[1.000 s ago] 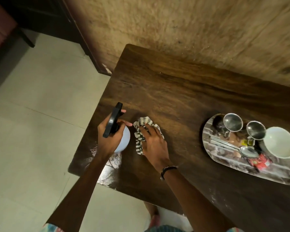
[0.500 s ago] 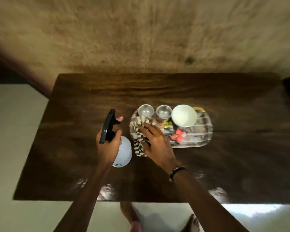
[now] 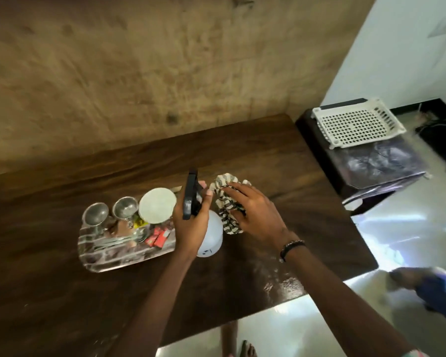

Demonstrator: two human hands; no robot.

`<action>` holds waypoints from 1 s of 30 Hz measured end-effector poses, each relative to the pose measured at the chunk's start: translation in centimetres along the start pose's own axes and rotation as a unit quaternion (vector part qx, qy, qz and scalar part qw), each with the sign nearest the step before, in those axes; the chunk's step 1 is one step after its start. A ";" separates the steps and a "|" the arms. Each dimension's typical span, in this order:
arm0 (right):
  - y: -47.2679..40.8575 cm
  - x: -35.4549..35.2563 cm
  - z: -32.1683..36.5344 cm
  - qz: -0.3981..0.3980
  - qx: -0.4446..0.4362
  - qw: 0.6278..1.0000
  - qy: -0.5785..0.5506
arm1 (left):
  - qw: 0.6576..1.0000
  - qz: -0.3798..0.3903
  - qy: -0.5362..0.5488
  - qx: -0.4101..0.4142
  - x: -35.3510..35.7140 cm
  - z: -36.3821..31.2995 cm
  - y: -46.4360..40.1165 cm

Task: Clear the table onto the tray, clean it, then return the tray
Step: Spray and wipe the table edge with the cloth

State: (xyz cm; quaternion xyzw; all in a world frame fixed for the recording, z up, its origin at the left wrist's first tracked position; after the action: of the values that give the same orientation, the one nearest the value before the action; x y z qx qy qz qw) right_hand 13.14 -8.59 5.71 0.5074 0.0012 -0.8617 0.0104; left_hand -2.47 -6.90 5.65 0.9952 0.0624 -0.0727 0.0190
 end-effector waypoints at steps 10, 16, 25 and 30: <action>-2.9 -7.3 -15.6 -0.035 0.094 0.995 -0.013 | 0.990 0.102 0.057 0.083 17.7 -3.6 -3.3; -4.8 -12.9 -24.9 -0.035 0.119 0.992 -0.010 | 0.981 0.141 0.094 0.099 27.9 -5.8 -5.3; -10.8 -21.6 -39.4 -0.033 0.122 0.992 0.023 | 0.973 0.110 0.157 0.126 42.7 -8.8 -9.5; -14.2 -23.4 -46.1 0.002 0.111 0.994 0.013 | 0.971 0.093 0.139 0.172 49.3 -9.0 -11.9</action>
State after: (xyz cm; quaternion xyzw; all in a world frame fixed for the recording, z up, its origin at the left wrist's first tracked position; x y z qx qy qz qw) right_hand 64.48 6.63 3.71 0.5167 -0.0959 -0.8496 -0.0441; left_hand 45.67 11.29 6.97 0.9853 -0.0414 0.0586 -0.1548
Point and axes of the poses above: each hand's wrist, its own y-axis away from the middle knuckle, its own x-axis out of the palm, z = x × y, the point moved 6 cm from there along -y, towards the middle knuckle, and after that the axes turned 8 degrees about x, right-handed, at the moved point
